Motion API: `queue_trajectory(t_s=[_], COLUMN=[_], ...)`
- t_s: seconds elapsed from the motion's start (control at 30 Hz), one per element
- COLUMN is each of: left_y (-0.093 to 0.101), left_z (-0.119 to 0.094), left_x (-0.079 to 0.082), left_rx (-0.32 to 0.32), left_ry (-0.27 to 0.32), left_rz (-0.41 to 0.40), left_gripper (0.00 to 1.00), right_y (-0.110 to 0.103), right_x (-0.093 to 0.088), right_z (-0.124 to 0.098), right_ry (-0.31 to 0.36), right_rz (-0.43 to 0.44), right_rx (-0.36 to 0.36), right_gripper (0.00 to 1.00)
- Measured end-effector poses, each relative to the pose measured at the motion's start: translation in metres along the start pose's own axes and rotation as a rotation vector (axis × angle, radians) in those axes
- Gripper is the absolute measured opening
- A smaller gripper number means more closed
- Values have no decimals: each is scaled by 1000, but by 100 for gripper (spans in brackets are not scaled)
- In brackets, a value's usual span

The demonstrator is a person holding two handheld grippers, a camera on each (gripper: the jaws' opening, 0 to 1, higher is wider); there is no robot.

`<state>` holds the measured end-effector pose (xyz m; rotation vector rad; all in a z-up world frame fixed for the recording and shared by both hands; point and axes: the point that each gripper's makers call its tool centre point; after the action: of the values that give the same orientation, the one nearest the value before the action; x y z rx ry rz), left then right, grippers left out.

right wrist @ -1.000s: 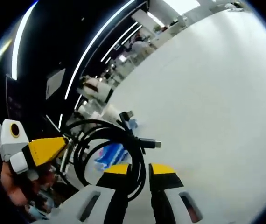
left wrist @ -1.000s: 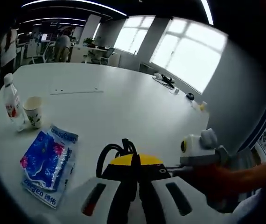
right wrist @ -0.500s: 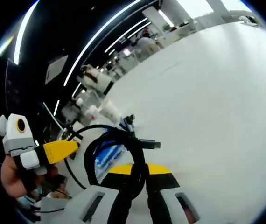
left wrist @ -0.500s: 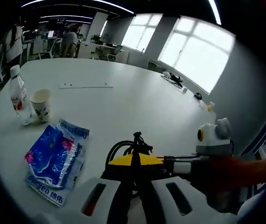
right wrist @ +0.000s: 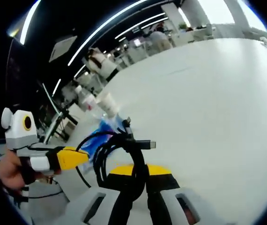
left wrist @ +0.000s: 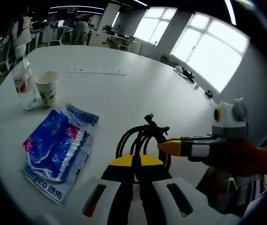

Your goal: Arrange the tabletop items into an orderly group along one side of the table until the central work area is clear of visible clutter.

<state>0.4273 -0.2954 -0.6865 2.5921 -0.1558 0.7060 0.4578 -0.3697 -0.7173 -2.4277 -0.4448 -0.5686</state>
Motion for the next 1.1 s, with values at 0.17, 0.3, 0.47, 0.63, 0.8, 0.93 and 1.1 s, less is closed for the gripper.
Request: queue_trajectory(t_s=[0.17,0.3,0.47,0.63,0.8,0.93,1.1], left_y=[-4,-9,-10,-9,-8,-6,-7], left_z=[7,16,22,30,38,45,53], left_x=[-3,-11,-11,-8,-6,-5,-1], left_rx=[19,35,39,30,25,22,11], left_ry=[-15,-48,-58,-59,-57,-60,-61], left_rz=[-7,-25,-51,-66,-79,-100,-123], left_gripper=[0,0,0,0,0,0,0], right_y=[4,7,12,19,27,34,40], right_x=[6,11,16,20,23,25,30], right_z=[5,12,17,19,20,24,30], right_ry=[-36,-74,-105,-126,-145,-158,-182], right_rz=[-68,-117,-172,-193,-204,-203,-225], right_rx=[-20,-34,-34,-33,-40,-50,-74], right_gripper=[5,5,5,5,5,5,5])
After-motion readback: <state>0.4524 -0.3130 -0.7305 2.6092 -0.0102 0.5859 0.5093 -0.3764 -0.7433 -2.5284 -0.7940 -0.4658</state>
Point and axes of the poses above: the point that each gripper's makers call its tool centre point, and the gripper's own axes: z roughly forward along the fingers, y roughly to its right, x roughly out of its top, and after that the axes turned 13 degrees about -y, right-handed
